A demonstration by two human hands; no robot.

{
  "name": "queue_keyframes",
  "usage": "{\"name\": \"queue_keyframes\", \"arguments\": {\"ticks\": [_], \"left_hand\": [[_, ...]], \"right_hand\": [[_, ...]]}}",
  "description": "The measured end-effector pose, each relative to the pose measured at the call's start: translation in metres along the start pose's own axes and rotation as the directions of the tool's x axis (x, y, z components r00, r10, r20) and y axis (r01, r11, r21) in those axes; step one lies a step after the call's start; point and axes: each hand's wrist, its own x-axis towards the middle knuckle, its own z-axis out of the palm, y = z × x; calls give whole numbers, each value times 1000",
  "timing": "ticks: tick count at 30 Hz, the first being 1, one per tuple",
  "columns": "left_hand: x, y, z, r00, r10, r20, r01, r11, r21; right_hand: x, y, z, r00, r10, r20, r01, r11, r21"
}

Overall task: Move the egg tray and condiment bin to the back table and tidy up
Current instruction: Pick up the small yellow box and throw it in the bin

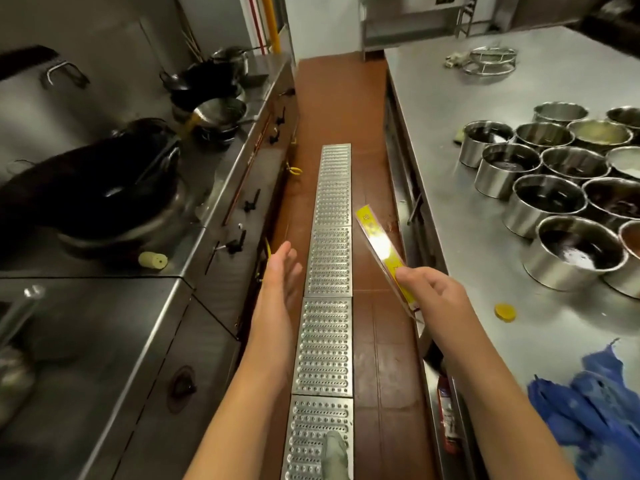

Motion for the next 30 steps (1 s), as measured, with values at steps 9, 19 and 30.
{"name": "queue_keyframes", "arguments": {"ticks": [9,19,30], "left_hand": [[135,2,-40,999,4,39,-1,998,-69],[271,-1,1,996,-50,75,55,996,-67],[391,33,30,999,42,-4,-41,997,64]], "right_hand": [[113,-30,54,998,-45,-39,43,998,-47],[240,-29,61,999,-7,-43,3,995,-99],[392,-70,70,996,-70,47,68,997,41]]}}
